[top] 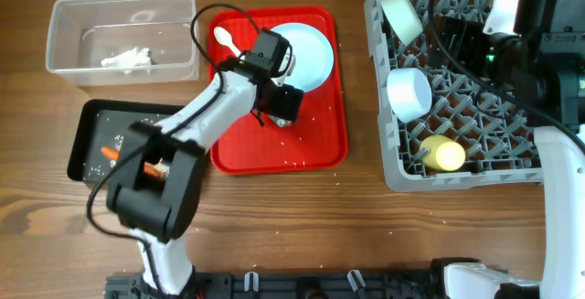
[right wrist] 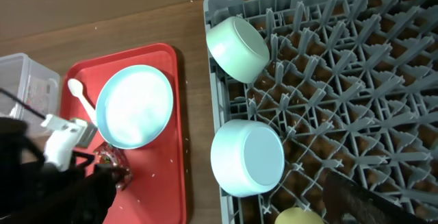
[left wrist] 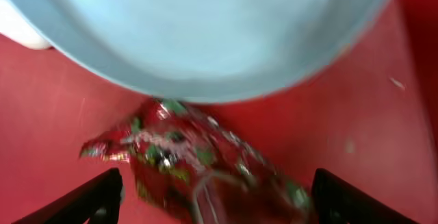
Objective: Sort waste into correct bins and load items into the dishwasher rack
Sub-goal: 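Grasp the red wrapper and drop it into the clear bin, then grasp the white plate on the red tray with the right gripper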
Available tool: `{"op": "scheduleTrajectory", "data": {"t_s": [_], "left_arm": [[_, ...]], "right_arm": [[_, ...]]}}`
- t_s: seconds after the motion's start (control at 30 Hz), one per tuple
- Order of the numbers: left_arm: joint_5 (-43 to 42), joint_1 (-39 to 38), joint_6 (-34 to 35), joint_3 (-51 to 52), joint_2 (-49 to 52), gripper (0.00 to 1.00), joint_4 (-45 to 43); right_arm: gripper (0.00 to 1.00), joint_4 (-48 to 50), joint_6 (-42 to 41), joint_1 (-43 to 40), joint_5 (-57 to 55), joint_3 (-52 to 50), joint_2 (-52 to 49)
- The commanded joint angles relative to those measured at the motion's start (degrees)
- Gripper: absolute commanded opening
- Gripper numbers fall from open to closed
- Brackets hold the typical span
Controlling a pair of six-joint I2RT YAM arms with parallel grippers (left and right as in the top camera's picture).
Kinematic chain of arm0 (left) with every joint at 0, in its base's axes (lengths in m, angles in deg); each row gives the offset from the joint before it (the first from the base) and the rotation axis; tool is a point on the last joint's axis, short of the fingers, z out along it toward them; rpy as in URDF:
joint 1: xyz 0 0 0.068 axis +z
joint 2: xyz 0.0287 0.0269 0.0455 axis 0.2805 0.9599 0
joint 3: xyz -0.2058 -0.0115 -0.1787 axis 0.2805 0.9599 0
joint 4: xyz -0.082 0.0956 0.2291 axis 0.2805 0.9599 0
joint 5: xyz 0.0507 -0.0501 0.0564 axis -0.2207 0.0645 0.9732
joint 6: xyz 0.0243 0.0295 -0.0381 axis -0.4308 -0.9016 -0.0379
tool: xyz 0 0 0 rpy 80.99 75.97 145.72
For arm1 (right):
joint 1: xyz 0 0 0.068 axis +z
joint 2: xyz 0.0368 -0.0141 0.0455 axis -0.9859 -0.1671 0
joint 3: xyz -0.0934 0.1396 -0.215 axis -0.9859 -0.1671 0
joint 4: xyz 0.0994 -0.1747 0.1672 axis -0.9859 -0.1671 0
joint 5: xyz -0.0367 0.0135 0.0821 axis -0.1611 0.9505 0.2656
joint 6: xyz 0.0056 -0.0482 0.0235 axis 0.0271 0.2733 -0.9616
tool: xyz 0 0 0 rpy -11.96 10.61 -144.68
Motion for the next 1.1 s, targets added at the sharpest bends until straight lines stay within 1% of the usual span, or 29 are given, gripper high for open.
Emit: {"op": "scheduleTrajectory", "data": {"t_s": [0.0,0.03,0.07,0.1,0.13,0.17,0.27,0.37,0.4,0.43,0.47,0.5,0.53,0.6,0.63,0.67,0.7,0.73,0.77,0.8,0.87,0.93,0.97,1.03,1.07], "left_arm": [[1.9,0.5,8.2,0.5,6.0,0.81,-1.9],[1.9,0.5,9.3,0.5,7.7,0.75,-2.1],[1.7,0.5,9.5,0.5,8.4,0.61,-2.3],[1.7,0.5,9.5,0.5,8.4,0.45,-2.5],[1.6,0.5,9.5,0.5,8.4,0.11,-2.5],[1.6,0.5,9.5,0.5,8.4,0.04,-2.5],[0.9,0.5,9.5,-1.0,6.8,0.04,0.4],[1.5,2.3,9.4,-9.0,-1.7,0.04,12.3],[3.7,4.0,9.2,-11.4,-5.0,0.04,13.5],[8.3,6.9,9.2,-12.8,-8.9,0.04,11.9],[10.8,9.2,8.0,-12.7,-10.8,0.04,9.8],[12.3,11.6,5.8,-12.7,-11.7,0.04,7.4],[12.8,16.2,3.3,-12.7,-11.9,0.04,4.3],[12.6,23.5,-0.5,-12.7,-8.5,0.04,-1.5],[11.9,25.8,-1.8,-12.7,-6.0,0.05,-4.4],[11.1,27.4,-3.0,-12.7,-3.7,0.08,-7.2],[11.1,29.2,-3.0,-12.7,-0.3,0.17,-11.0],[11.1,30.1,-3.0,-12.7,1.9,0.31,-13.1],[11.1,30.4,-3.0,-12.7,3.4,0.62,-14.5],[11.1,30.5,-3.0,-12.7,4.7,1.00,-15.9],[11.1,30.4,-3.0,-12.7,5.0,1.00,-18.3],[11.1,30.4,-3.0,-13.2,3.7,1.00,-18.3],[11.1,30.2,-2.2,-14.0,2.2,1.00,-15.4],[9.8,29.8,2.7,-16.2,-2.1,1.00,-4.8],[4.5,29.8,3.5,-16.8,-5.8,1.00,1.9]], "right_arm": [[1.00,-0.3,1.2,-0.3,-0.7,-0.4,-0.3],[1.00,-0.3,1.2,-0.3,-0.7,-0.4,-0.3],[1.00,-0.3,1.3,-0.3,-0.8,-0.4,-0.3],[1.00,-0.3,1.3,-0.3,-0.8,-0.4,-0.3],[1.00,-0.3,1.3,-0.3,-0.8,-0.4,-0.3],[1.00,-0.3,1.2,-0.3,-0.8,-0.4,-0.3],[1.00,-0.3,1.3,-0.3,-0.8,-0.4,-0.3],[1.00,-0.3,1.3,-0.3,-1.0,-0.4,-0.5],[1.00,-0.3,1.2,-0.3,-1.0,-0.4,-0.6],[1.00,-0.2,1.2,-0.3,-1.0,-0.5,-0.6],[1.00,-0.2,1.2,-0.3,-0.9,-0.6,-0.6],[1.00,-0.2,1.2,-0.3,-1.0,-0.7,-0.6],[1.00,-0.2,1.1,-0.3,-0.9,-0.8,-0.6],[1.00,-0.2,1.1,-0.3,-0.9,-0.8,-0.6],[1.00,0.0,1.1,-0.3,-0.9,-0.8,-0.6],[1.00,0.3,1.0,-0.3,-0.7,-0.8,-0.6],[1.00,0.4,0.4,-0.3,-0.6,-0.8,-0.6],[1.00,0.3,0.2,-0.3,-0.5,-0.8,-0.6],[1.00,0.4,0.2,-0.3,-0.5,-0.8,-0.6],[1.00,0.4,0.2,-0.3,-0.5,-0.8,-0.6],[1.00,0.4,0.2,-0.3,-0.5,-0.8,-0.6],[1.00,1.1,1.2,-0.2,3.1,-0.8,-0.6],[1.00,3.6,1.2,0.8,6.8,-0.8,-1.0],[1.00,8.5,0.4,5.0,7.3,-0.8,-3.4],[1.00,12.1,-0.7,9.6,7.3,-0.8,-7.5]]}}
